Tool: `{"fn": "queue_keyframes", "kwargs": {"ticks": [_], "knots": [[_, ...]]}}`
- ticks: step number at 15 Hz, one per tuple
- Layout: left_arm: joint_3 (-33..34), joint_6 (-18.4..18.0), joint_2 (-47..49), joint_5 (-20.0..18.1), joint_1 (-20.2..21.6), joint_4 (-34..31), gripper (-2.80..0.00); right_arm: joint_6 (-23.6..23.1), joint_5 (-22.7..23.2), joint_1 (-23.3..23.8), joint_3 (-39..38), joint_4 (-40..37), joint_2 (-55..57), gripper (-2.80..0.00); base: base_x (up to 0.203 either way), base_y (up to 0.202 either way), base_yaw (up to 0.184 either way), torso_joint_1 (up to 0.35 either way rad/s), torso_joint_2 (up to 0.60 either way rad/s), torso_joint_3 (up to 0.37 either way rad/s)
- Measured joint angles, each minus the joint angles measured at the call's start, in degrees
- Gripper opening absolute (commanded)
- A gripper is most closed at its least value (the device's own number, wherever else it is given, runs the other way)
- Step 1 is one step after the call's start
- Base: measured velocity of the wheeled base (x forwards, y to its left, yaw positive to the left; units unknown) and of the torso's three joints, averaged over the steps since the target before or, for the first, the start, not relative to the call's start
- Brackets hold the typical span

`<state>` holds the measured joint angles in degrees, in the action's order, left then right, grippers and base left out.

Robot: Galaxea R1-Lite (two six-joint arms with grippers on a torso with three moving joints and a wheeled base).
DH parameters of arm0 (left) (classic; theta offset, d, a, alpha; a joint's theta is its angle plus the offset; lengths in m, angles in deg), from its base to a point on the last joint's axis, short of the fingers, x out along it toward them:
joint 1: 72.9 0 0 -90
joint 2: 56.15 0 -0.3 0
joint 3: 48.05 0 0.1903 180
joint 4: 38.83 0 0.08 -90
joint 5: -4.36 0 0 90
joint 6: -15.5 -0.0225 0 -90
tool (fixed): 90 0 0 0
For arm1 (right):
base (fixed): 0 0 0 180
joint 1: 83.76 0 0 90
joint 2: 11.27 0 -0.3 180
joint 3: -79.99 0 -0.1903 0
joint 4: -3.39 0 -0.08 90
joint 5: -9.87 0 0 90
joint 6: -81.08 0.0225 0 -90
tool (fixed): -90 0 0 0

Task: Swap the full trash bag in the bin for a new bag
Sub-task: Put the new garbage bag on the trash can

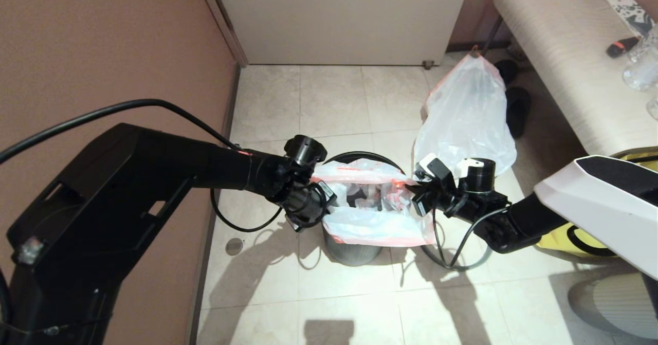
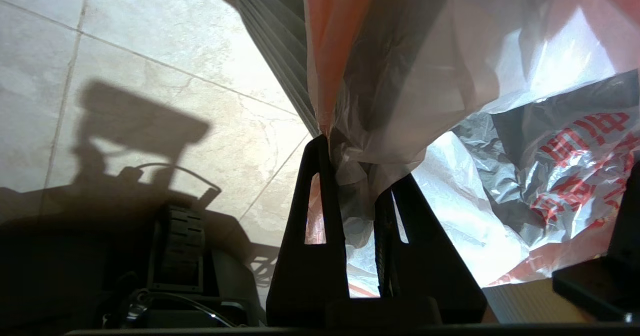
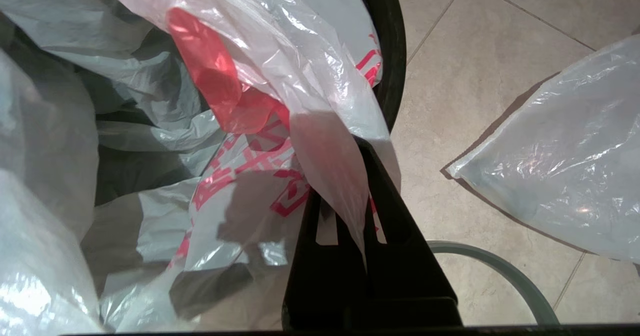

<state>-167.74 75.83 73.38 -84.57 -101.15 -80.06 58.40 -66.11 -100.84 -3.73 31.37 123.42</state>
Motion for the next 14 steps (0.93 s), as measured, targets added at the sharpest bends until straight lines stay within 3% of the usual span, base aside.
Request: {"fn": "queue_keyframes", "kwargs": {"ticks": [5,8,14], "knots": [[8.05,-1.23,-0.60,0.34,-0.27,5.35,-2.80,2.17,-2.37,0.52,3.88,-0.55,3.36,-2.80,0.000,0.000,0.000,0.000,0.00,0.000],[12.28,-2.71,-1.02,2.94,-0.69,6.49,-2.80,4.54,-3.46,0.60,5.38,-0.74,4.23,-2.80,0.000,0.000,0.000,0.000,0.00,0.000],[15.54,-3.22,-2.46,3.83,-1.62,7.17,-2.80,3.53,-3.43,0.19,6.14,-3.24,7.18,-2.80,0.000,0.000,0.000,0.000,0.00,0.000]]}}
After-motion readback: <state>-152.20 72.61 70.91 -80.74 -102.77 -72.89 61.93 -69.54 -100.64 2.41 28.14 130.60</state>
